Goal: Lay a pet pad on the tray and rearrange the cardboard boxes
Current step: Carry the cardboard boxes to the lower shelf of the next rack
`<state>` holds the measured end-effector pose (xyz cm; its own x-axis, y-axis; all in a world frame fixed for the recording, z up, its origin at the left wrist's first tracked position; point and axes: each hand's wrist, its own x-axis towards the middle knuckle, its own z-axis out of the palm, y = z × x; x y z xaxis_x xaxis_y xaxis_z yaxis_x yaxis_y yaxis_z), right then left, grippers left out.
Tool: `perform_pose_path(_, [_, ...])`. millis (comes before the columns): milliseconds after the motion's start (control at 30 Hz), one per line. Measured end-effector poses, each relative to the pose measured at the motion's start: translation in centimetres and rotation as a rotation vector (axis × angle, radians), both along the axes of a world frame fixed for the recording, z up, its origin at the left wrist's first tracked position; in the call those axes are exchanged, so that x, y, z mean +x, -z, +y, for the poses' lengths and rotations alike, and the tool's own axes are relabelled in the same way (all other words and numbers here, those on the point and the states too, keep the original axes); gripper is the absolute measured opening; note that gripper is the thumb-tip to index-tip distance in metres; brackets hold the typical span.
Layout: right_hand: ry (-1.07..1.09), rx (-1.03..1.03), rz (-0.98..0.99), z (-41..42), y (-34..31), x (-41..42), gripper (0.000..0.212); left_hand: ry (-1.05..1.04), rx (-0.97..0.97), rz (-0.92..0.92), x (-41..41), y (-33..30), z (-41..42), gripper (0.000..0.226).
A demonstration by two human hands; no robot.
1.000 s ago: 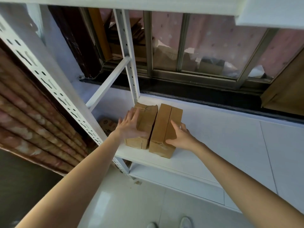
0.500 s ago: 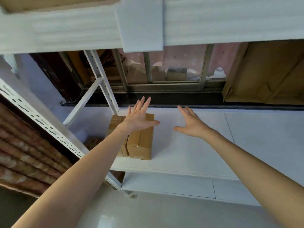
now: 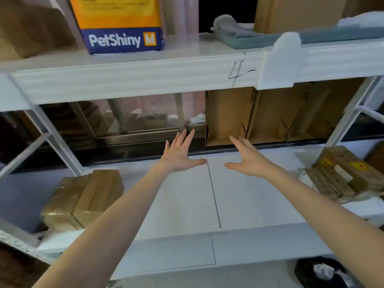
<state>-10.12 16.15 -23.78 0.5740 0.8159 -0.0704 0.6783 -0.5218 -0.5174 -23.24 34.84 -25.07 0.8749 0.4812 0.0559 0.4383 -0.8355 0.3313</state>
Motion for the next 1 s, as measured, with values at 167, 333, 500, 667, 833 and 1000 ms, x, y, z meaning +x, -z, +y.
perform_pose_path(167, [0.106,-0.027,-0.024,-6.9,0.5,5.5,0.092,0.110,-0.036,0.047,7.4,0.6,-5.9,0.106])
perform_pose_path(333, [0.196,-0.063,-0.001,-11.9,1.8,10.7,0.092,0.216,-0.063,0.069,14.3,1.6,-9.9,0.106])
perform_pose_path(500, [0.224,-0.062,-0.004,-15.5,2.5,16.1,0.089,0.283,-0.079,0.090,21.2,2.6,-12.6,0.105])
perform_pose_path(667, [0.267,-0.103,-0.013,-17.6,2.8,22.2,0.092,0.297,-0.121,0.095,27.7,3.1,-14.8,0.105])
perform_pose_path(833, [0.299,-0.134,-0.033,-19.4,2.7,27.5,0.090,0.297,-0.151,0.109,32.5,3.5,-16.8,0.105])
perform_pose_path(1000, [0.279,-0.169,-0.036,-21.3,3.4,31.8,0.090,0.259,-0.176,0.116,35.3,4.6,-18.9,0.105])
